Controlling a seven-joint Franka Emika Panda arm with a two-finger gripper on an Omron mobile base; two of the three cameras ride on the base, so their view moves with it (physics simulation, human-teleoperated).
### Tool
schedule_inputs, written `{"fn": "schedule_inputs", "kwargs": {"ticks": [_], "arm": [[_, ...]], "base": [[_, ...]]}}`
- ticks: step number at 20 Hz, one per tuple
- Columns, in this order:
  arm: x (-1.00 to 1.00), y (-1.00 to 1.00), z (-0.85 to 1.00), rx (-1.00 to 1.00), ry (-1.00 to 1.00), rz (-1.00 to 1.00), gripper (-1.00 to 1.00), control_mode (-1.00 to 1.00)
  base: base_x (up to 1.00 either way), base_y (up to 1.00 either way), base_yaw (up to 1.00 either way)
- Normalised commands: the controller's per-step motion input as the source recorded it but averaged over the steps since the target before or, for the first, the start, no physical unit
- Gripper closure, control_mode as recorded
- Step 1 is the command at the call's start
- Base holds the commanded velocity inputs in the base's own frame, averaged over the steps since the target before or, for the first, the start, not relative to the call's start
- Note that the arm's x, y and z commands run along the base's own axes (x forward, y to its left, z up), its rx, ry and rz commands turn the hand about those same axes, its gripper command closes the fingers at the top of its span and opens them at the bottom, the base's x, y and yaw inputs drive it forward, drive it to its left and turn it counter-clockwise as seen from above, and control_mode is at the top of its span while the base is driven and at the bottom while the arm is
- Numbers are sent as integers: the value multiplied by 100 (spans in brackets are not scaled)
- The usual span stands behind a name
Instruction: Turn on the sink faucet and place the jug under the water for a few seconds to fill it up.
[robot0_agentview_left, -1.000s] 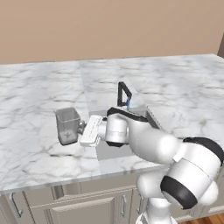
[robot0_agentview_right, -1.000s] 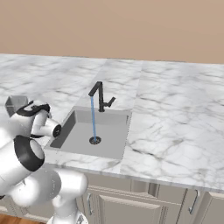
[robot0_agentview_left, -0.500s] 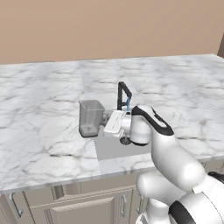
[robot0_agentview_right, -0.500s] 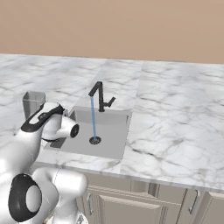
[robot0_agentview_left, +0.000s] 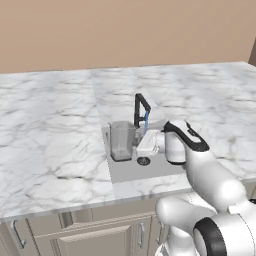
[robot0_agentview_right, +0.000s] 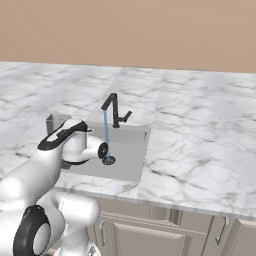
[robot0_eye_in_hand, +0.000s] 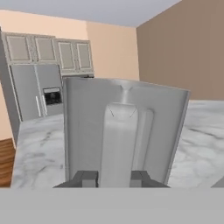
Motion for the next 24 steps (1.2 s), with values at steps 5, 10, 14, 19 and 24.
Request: {"fn": "schedule_inputs", "kwargs": {"ticks": [5,10,14,19,24], "arm": [[35,-62,-20,-3,14,0,100,-100],[25,-63,-36,0,1,0,100,-100],[17,-62,-38,0,0,0,100,-100],[23,-51,-22,0,0,0,100,-100],[39,-29,-9,0,0,0,100,-100]], "base": [[0,0,0],[0,0,0],[0,0,0],[0,0,0],[0,0,0]]}}
